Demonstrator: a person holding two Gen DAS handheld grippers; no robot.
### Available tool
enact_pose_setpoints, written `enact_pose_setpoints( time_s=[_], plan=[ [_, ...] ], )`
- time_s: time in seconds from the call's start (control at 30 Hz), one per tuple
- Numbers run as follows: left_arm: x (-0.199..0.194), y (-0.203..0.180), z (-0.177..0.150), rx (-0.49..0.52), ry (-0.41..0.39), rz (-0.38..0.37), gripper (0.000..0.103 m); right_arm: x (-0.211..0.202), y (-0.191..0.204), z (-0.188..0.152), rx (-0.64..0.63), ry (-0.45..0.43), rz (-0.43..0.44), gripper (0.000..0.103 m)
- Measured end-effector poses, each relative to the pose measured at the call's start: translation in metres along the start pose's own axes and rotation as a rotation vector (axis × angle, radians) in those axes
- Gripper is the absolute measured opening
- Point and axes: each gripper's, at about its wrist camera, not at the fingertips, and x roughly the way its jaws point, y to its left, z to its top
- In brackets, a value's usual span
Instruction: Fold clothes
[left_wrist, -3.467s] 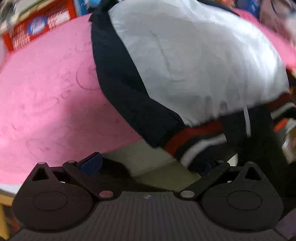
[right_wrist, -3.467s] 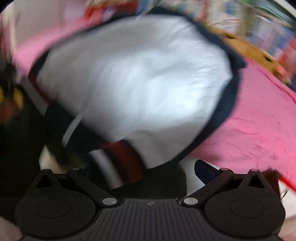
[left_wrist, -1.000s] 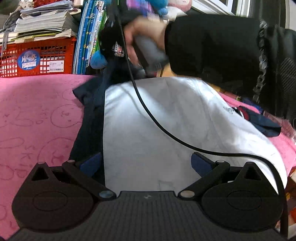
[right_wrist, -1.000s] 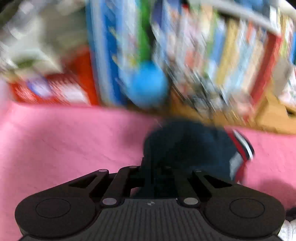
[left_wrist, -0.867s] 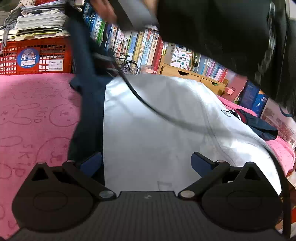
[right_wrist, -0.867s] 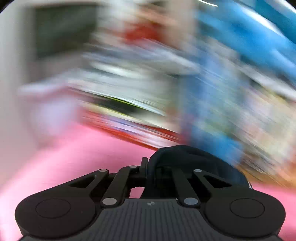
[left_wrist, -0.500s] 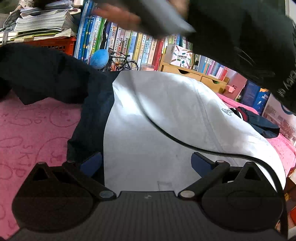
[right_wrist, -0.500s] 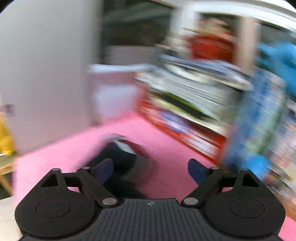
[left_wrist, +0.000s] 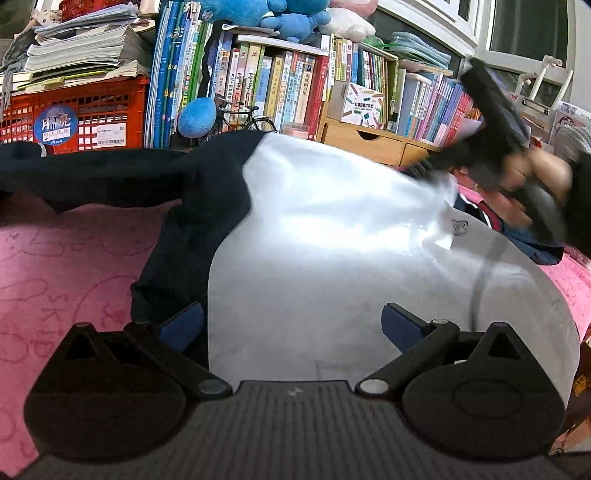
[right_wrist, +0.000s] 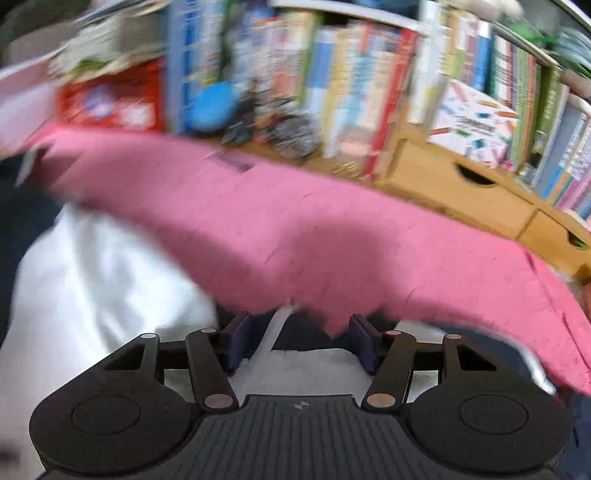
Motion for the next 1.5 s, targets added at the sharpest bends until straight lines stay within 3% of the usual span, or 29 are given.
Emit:
enact_pose_setpoints(
  time_s=[0.07, 0.17, 0.3, 0.33, 0.4, 0.47, 0.57, 0.6, 0.63, 0.7, 0.77, 0.8, 0.93, 1.0, 1.03, 1.13, 1.27, 1.3, 1.37, 1.5],
  plan=[
    [0.0, 0.0, 0.0, 0.003, 0.001, 0.004, 0.103, -0.011, 0.018, -0.023, -0.067, 0.026, 0.011, 0.058],
    [0.001, -0.001, -0.001, 0.006, 0.002, 0.005, 0.103, -0.029, 0.031, -0.047, -0.074, -0.042, 0.002, 0.056],
    [0.002, -0.001, 0.0, 0.011, 0.003, 0.004, 0.103, -0.042, 0.028, -0.043, -0.114, -0.007, 0.103, 0.057],
    [0.001, -0.002, 0.0, 0.014, 0.004, 0.005, 0.103, -0.047, 0.025, -0.041, -0.128, 0.004, 0.131, 0.059],
    [0.001, -0.002, -0.001, 0.021, 0.007, 0.009, 0.103, -0.055, 0.016, -0.034, -0.103, -0.035, 0.124, 0.082],
    [0.001, -0.003, -0.001, 0.026, 0.009, 0.013, 0.103, -0.05, 0.007, -0.027, -0.065, -0.061, 0.104, 0.084],
    [0.0, -0.002, -0.001, 0.026, 0.01, 0.012, 0.103, -0.014, 0.012, -0.026, -0.031, 0.09, 0.114, 0.083],
    [0.001, -0.002, -0.001, 0.026, 0.009, 0.011, 0.103, -0.008, 0.018, -0.029, -0.034, 0.085, 0.1, 0.082],
    [0.001, -0.002, -0.001, 0.026, 0.009, 0.011, 0.103, -0.008, 0.021, -0.03, -0.022, 0.066, 0.093, 0.079],
    [0.001, -0.002, -0.002, 0.026, 0.009, 0.01, 0.103, -0.016, 0.027, -0.031, -0.025, 0.024, 0.07, 0.037],
    [0.001, -0.002, -0.003, 0.025, 0.008, 0.009, 0.103, -0.023, 0.037, -0.031, -0.063, -0.055, -0.037, 0.019],
    [0.001, -0.002, -0.003, 0.024, 0.008, 0.009, 0.103, -0.022, 0.035, -0.027, -0.057, -0.097, -0.071, 0.014],
    [0.002, -0.002, -0.004, 0.023, 0.008, 0.007, 0.103, -0.031, 0.022, 0.002, 0.075, -0.373, -0.228, 0.013],
    [0.002, -0.002, -0.004, 0.027, 0.009, 0.008, 0.103, -0.027, 0.018, 0.01, 0.088, -0.523, -0.287, 0.016],
    [0.002, -0.003, -0.005, 0.029, 0.01, 0.01, 0.103, -0.016, 0.014, 0.015, 0.116, -0.526, -0.264, 0.016],
    [0.003, -0.004, -0.005, 0.031, 0.011, 0.012, 0.103, 0.038, 0.005, 0.023, 0.164, -0.319, -0.202, 0.021],
    [0.004, -0.006, -0.007, 0.038, 0.014, 0.018, 0.103, 0.065, 0.009, 0.017, 0.097, -0.193, -0.207, 0.04],
    [0.005, -0.006, -0.007, 0.04, 0.014, 0.019, 0.103, 0.058, 0.01, 0.019, 0.092, -0.182, -0.212, 0.054],
    [0.005, -0.007, -0.007, 0.043, 0.015, 0.022, 0.103, 0.035, 0.005, 0.023, 0.14, -0.208, -0.204, 0.071],
    [0.004, -0.006, -0.008, 0.037, 0.013, 0.018, 0.103, -0.01, -0.003, 0.049, 0.212, -0.326, -0.117, 0.088]
  ],
)
